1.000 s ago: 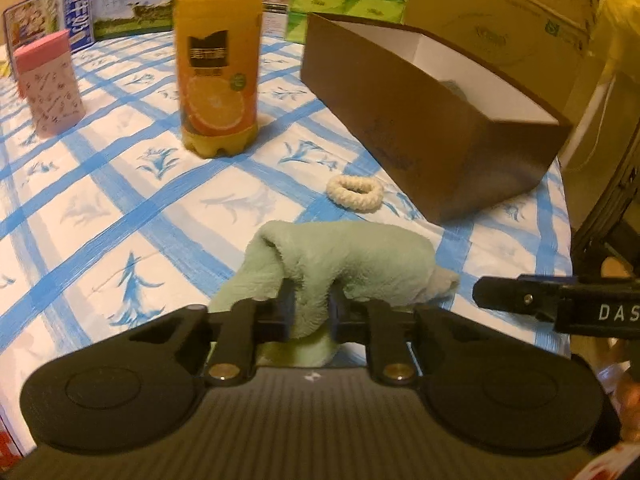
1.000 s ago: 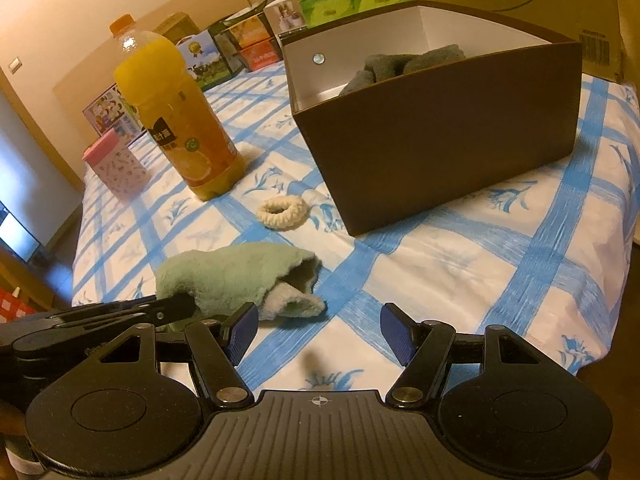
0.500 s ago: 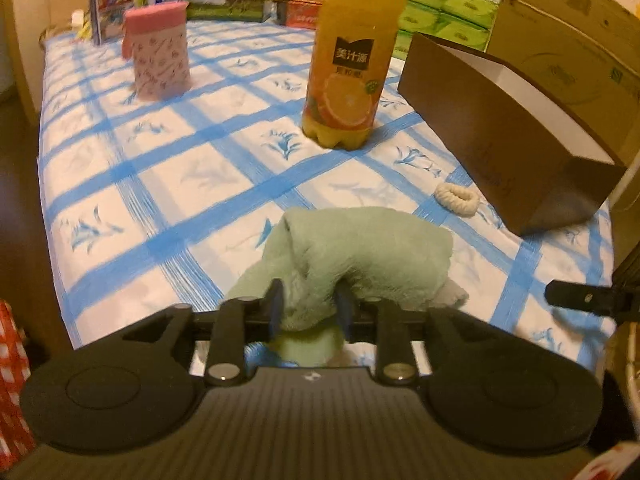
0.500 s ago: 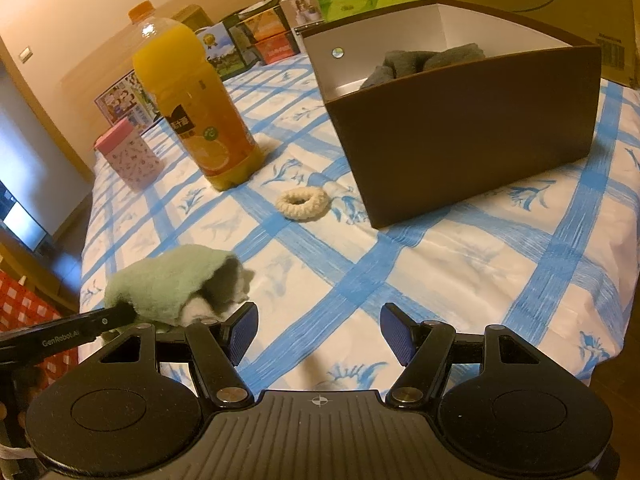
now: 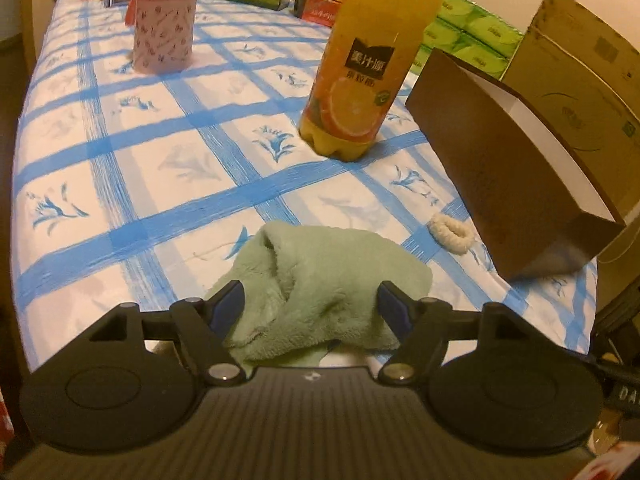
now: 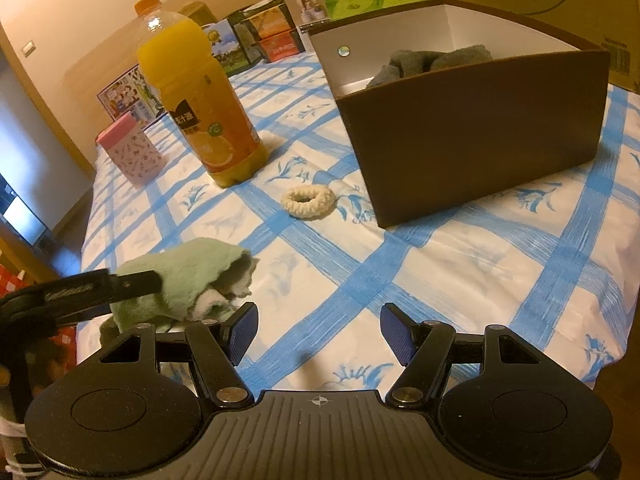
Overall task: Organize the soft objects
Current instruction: 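Grasp the cream hair tie with the right tool while the left tool holds the towel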
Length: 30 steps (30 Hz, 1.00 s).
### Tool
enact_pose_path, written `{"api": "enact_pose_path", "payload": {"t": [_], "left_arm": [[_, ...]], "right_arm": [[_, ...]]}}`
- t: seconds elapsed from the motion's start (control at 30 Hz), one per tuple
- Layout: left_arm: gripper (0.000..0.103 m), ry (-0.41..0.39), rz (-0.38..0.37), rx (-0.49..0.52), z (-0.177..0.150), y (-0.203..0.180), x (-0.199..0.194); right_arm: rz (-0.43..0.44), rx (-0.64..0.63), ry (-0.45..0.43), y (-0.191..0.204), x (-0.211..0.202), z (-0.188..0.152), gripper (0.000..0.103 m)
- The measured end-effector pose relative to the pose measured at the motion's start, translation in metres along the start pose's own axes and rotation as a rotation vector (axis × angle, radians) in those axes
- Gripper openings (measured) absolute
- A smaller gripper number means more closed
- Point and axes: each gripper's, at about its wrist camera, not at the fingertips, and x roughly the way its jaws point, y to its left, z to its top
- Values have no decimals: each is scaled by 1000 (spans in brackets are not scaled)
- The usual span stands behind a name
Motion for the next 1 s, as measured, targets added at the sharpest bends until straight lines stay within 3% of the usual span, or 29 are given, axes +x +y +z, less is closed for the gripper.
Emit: {"api": "enact_pose_path", "payload": {"t": [0.1, 0.17, 0.27, 0.4, 0.6, 0.8, 0.93, 1.0], "left_arm": [[65, 3, -2, 1, -1, -2, 8], [39, 1, -23, 11, -1, -5, 11], [20, 3, -37, 48, 0, -11, 12], [18, -59, 23, 134, 4, -18, 0], [17, -140, 81, 121, 26, -7, -12], [18, -139, 107, 94, 34, 2, -3], [18, -136, 118, 105, 34, 3, 6], [18, -128, 115, 102, 35, 4, 12]], "right_arm": [[-1, -11, -4, 3, 2, 1, 68], [2, -18, -6, 5, 5, 3, 68], [4, -53, -16, 11, 11, 6, 68], [3, -107, -44, 21, 19, 11, 67], [-13, -196, -79, 36, 36, 20, 67], [-69, -268, -142, 54, 62, 32, 67], [-122, -289, -168, 60, 85, 39, 54], [-157, -289, -156, 60, 97, 42, 53]]}}
